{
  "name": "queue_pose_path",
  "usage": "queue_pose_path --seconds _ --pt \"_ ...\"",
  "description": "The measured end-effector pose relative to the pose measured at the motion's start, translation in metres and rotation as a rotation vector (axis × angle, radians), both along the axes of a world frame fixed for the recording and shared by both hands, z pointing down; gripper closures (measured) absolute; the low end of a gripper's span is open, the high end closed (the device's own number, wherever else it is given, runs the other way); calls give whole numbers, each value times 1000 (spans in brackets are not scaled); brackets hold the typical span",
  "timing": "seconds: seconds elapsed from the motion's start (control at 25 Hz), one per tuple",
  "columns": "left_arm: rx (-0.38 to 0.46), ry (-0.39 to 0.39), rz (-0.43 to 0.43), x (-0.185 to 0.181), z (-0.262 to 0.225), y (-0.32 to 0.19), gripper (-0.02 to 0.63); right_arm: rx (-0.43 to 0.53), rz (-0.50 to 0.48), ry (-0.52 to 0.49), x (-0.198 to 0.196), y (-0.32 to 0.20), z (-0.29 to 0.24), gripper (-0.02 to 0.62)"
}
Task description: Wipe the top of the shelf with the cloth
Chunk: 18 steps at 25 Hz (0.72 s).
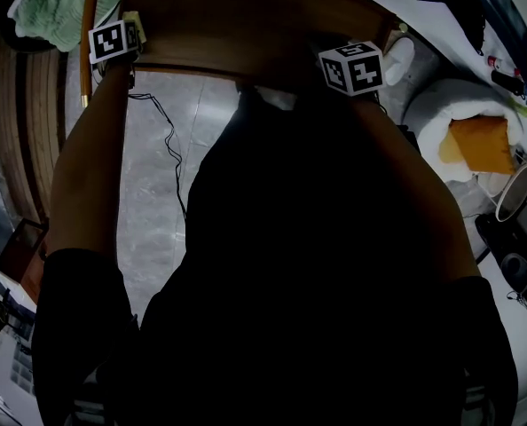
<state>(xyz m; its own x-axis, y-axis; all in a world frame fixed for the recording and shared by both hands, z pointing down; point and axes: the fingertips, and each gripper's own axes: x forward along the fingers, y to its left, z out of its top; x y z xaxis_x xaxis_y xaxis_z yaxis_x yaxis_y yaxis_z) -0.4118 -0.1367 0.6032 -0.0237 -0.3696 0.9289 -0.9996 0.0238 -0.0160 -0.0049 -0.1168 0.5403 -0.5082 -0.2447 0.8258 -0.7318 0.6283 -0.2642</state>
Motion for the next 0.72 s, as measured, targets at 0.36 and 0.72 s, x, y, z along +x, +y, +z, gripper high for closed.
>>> queue_pose_path --seconds 0.36,0.72 --pt "62 231 30 186 -5 -25 578 38 177 6 127 -19 -6 568" --pt "27 498 466 533 -28 -9 578 56 247 -15 216 -20 -11 568"
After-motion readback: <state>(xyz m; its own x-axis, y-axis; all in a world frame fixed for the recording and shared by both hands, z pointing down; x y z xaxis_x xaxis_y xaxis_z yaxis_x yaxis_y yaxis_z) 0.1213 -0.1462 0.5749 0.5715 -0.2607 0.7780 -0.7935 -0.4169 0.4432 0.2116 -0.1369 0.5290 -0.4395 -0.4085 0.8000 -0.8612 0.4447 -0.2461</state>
